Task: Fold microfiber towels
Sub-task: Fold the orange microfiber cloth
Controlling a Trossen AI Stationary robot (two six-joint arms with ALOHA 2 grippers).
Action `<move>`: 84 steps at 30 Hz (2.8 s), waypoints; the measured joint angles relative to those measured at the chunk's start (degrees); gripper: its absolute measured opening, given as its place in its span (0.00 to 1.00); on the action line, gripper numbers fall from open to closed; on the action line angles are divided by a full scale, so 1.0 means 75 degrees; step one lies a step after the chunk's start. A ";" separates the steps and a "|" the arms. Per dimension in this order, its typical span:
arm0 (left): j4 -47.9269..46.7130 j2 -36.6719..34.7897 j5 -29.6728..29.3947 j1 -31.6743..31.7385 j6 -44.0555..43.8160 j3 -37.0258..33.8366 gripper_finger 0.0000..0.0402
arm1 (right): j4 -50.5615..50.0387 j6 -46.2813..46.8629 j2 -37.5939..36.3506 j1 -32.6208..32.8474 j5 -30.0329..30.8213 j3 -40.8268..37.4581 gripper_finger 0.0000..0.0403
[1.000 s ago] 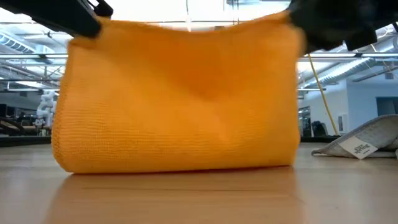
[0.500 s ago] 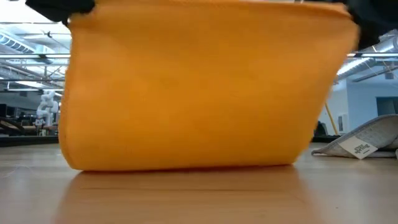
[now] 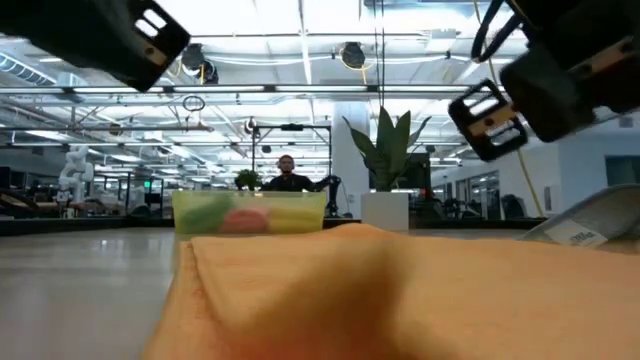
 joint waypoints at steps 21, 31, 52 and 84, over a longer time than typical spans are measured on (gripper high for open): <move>-0.1905 0.1103 -0.0782 0.2412 -0.0175 -0.0003 0.02 | -0.0870 0.0010 0.0647 -0.0312 0.3020 -0.0020 0.02; -0.2396 0.1030 -0.2535 0.2976 0.0782 -0.0009 0.01 | 0.0620 -0.0363 0.1664 -0.0400 0.3252 -0.0016 0.01; -0.0284 0.0898 -0.0414 0.0575 0.1984 0.0026 0.03 | 0.0782 -0.0733 0.1142 -0.0072 0.3022 -0.0028 0.25; 0.1686 0.2434 0.0327 -0.0101 0.3210 0.0568 0.21 | 0.0632 -0.1398 0.1142 0.0011 0.3020 -0.0025 0.31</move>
